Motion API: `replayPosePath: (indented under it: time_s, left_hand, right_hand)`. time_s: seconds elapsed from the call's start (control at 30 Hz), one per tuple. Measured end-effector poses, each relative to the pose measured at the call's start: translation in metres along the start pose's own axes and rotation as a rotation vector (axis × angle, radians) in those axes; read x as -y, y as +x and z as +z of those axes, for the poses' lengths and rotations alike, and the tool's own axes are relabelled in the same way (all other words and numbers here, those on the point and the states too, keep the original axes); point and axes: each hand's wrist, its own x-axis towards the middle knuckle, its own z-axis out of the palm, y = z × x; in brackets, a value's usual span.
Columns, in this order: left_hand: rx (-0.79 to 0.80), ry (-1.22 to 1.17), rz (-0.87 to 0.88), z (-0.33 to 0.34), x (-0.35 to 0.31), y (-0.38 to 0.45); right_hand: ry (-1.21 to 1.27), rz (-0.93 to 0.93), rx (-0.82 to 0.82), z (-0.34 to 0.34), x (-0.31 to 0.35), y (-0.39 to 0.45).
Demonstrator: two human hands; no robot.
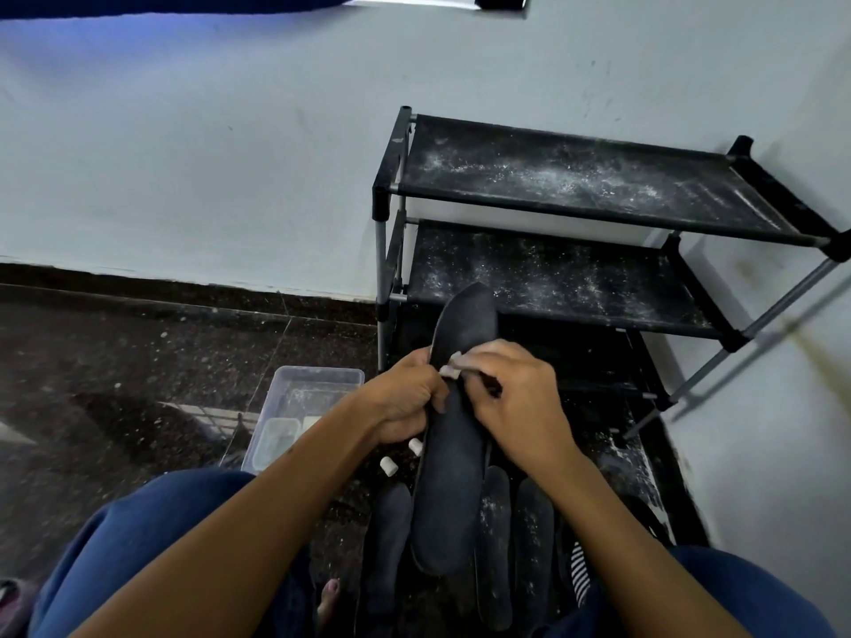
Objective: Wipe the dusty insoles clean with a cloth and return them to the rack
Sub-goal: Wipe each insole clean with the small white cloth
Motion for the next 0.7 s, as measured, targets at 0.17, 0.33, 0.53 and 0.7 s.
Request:
replayPosePath:
  time_s: [0.17,0.33,0.53,0.7]
  left_hand:
    - [0.148,0.015,-0.107,0.005,0.003,-0.006]
    - [0.060,-0.033,-0.066,0.005,0.004,0.000]
    - [0.088,-0.033,-0.060,0.003,0.000,-0.004]
    - [0.178,-0.009,-0.113,0.003,-0.001,-0.007]
  right_hand:
    - [-0.102,0.103,-0.210,-0.011,-0.008,0.008]
    - [-0.003,-0.006,-0.041,0.003,0.002,0.001]
    - [-0.007,0.054,-0.146,-0.002,0.000,0.003]
    - [-0.060,0.198,-0.249,-0.007,-0.009,0.004]
